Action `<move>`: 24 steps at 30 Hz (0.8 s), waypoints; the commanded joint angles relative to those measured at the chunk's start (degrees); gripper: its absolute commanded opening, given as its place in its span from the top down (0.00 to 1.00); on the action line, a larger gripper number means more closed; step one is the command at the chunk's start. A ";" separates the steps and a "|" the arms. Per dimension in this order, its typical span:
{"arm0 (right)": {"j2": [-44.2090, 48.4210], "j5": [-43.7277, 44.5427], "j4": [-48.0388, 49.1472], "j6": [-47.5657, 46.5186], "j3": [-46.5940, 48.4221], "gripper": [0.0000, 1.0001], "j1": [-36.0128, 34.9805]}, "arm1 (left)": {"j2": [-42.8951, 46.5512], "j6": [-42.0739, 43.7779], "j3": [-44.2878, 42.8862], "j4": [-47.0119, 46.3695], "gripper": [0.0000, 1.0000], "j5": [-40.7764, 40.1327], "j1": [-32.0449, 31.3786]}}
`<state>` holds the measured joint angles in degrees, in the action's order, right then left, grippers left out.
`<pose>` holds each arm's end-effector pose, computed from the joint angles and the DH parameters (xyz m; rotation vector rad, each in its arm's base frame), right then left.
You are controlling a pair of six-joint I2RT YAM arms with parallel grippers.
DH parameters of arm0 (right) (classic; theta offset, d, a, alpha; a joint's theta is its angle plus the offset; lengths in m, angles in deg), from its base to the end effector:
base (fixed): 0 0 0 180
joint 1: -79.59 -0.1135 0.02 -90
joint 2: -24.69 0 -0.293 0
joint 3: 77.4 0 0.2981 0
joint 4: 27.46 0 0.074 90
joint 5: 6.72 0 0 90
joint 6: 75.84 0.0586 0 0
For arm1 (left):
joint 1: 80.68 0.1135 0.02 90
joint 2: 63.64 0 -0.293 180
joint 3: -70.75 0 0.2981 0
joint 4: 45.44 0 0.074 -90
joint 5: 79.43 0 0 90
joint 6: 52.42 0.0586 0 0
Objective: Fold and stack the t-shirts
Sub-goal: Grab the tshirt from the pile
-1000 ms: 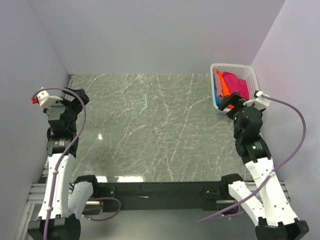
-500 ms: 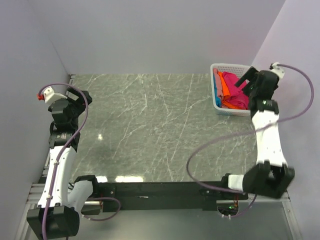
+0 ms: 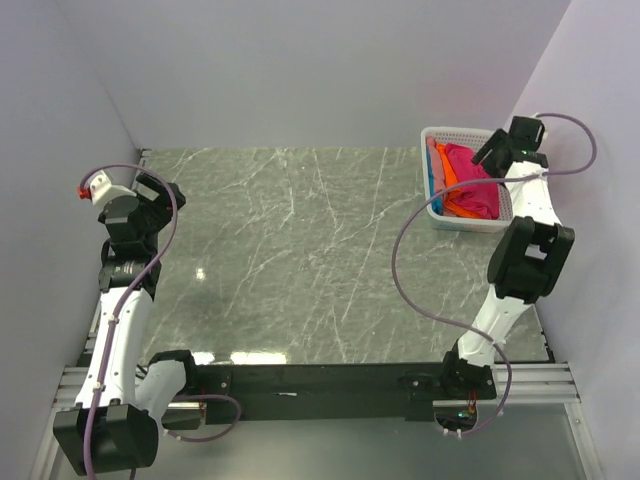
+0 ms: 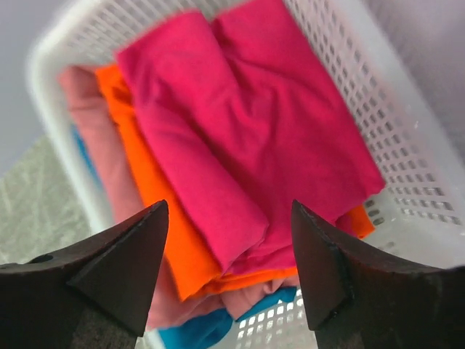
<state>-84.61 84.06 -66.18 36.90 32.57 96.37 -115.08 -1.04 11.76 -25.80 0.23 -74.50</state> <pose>0.4970 -0.1507 0.3118 0.7626 2.1010 0.0414 0.2590 0.0386 0.3542 -0.7988 1.5963 -0.2474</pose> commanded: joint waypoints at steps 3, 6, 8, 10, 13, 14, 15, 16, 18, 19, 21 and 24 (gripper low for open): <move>-5.48 -3.76 -1.37 3.45 0.34 0.30 0.19 | -0.33 0.29 -3.25 -0.39 0.01 -0.81 -0.02; -6.10 -4.91 1.53 4.77 -2.03 0.44 0.19 | -0.33 0.20 -3.25 -0.56 0.00 -0.81 0.06; -6.19 -5.34 2.94 4.86 -2.39 0.63 0.19 | -0.42 0.03 -3.16 -0.56 0.01 -1.08 0.06; -5.93 -4.91 3.64 4.68 -1.87 0.82 0.19 | -0.33 0.03 -3.16 -0.56 0.01 -0.81 -0.02; -3.65 -1.58 3.82 4.24 -1.69 1.00 0.19 | -0.15 -0.06 -3.16 -0.74 0.01 -0.55 0.06; -1.64 -0.87 4.00 4.07 -1.86 1.00 0.27 | -0.15 -0.06 -3.16 -0.74 0.01 -0.55 -0.02; -0.40 -0.86 4.26 3.89 -2.21 1.00 0.19 | -0.15 -0.15 -3.08 -0.91 0.01 -0.46 0.06; 1.00 0.79 5.57 3.54 -3.43 1.00 0.19 | 0.11 -0.15 -3.07 -0.83 0.01 -0.37 0.07; 6.53 1.51 6.98 3.28 -6.76 1.00 0.01 | 0.29 -0.24 -2.99 -1.00 0.01 -0.11 0.07; 8.81 1.77 8.90 3.10 -8.26 1.00 -0.08 | 0.37 -0.32 -2.90 -1.18 0.01 -0.02 -0.02; 16.81 2.38 10.93 2.92 -11.43 1.00 -1.48 | 0.37 -0.41 -2.72 -1.53 0.01 0.68 -0.11; 27.97 6.16 14.71 0.82 -16.53 1.00 -5.43 | 0.46 -0.50 -2.63 -1.97 0.01 1.56 -0.11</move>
<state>-69.31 86.16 -59.25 39.96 17.38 94.80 -115.60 -1.10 11.19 -25.84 0.40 -74.50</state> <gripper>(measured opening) 0.021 0.995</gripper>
